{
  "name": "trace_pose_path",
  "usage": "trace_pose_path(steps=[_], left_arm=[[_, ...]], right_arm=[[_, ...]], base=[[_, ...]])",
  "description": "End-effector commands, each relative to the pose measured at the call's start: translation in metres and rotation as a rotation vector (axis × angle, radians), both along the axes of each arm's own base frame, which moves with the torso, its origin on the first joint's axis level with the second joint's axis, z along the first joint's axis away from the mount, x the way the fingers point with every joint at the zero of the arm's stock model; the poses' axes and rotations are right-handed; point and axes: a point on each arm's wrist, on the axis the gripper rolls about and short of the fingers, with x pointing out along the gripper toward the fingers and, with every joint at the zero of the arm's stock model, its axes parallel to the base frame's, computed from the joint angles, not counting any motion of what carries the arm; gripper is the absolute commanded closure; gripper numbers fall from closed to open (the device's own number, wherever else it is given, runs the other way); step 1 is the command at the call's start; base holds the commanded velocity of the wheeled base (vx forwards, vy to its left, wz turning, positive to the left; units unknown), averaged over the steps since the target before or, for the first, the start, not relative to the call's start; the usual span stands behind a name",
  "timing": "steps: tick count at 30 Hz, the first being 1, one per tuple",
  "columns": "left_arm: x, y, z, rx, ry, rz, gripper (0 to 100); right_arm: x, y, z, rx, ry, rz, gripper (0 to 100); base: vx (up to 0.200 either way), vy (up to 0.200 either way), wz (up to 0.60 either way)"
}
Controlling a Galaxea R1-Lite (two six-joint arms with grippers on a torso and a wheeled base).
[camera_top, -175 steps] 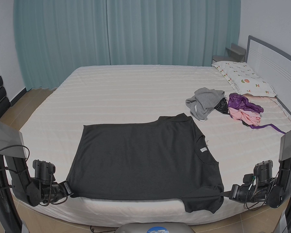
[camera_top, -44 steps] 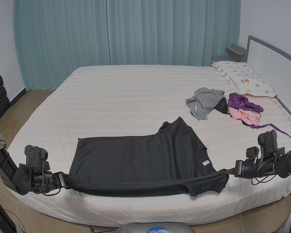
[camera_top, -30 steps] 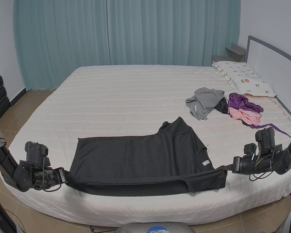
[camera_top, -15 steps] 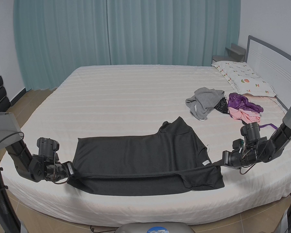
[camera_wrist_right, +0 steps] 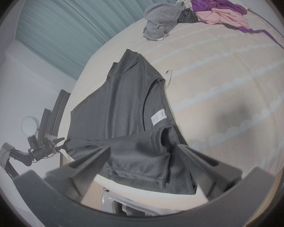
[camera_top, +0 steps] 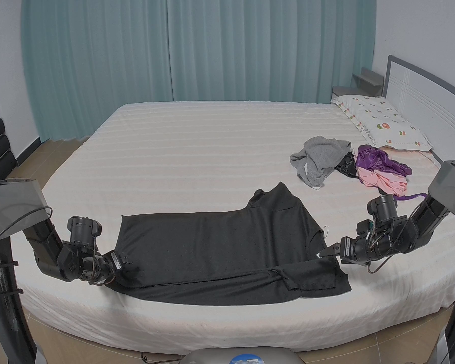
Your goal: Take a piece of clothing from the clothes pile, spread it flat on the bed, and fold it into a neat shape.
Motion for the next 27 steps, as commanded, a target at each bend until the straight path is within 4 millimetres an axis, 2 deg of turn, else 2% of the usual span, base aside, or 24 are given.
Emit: trace_pose_path(steps=[1, 3, 4, 5, 7, 9, 11, 16, 21, 27], left_arm=[[0.000, 0.003, 0.010, -0.023, -0.031, 0.035, 0], [-0.002, 0.004, 0.022, -0.052, -0.062, 0.052, 0], [-0.002, 0.004, 0.022, -0.052, -0.062, 0.052, 0], [-0.008, 0.005, 0.032, -0.078, -0.082, 0.071, 0], [-0.016, 0.005, 0.040, -0.102, -0.093, 0.061, 0], [-0.021, 0.005, 0.043, -0.113, -0.094, 0.051, 0], [-0.033, 0.002, 0.050, -0.150, -0.095, 0.041, 0], [-0.035, 0.000, 0.050, -0.228, -0.082, 0.110, 0], [-0.036, -0.002, 0.046, -0.294, -0.049, 0.069, 0], [-0.040, -0.003, 0.043, -0.303, -0.032, 0.059, 0]], right_arm=[[-0.007, -0.004, 0.014, 0.026, -0.017, -0.029, 0], [-0.015, -0.005, 0.021, 0.044, -0.016, -0.038, 0], [-0.015, -0.005, 0.021, 0.044, -0.016, -0.038, 0], [-0.027, -0.008, 0.026, 0.061, -0.010, -0.049, 0], [-0.037, -0.009, 0.031, 0.076, -0.013, -0.065, 0], [-0.043, -0.010, 0.033, 0.090, -0.017, -0.081, 0], [-0.058, -0.011, 0.037, 0.140, -0.030, -0.138, 0], [-0.070, -0.011, 0.025, 0.179, -0.035, -0.167, 0], [-0.073, -0.012, 0.016, 0.196, -0.038, -0.159, 0], [-0.074, -0.011, 0.014, 0.215, -0.019, -0.169, 0]], base=[[0.000, 0.000, 0.00], [0.000, 0.000, 0.00], [0.000, 0.000, 0.00], [0.000, 0.000, 0.00], [0.000, 0.000, 0.00], [0.000, 0.000, 0.00], [0.000, 0.000, 0.00], [0.000, 0.000, 0.00], [0.000, 0.000, 0.00], [0.200, 0.000, 0.00]])
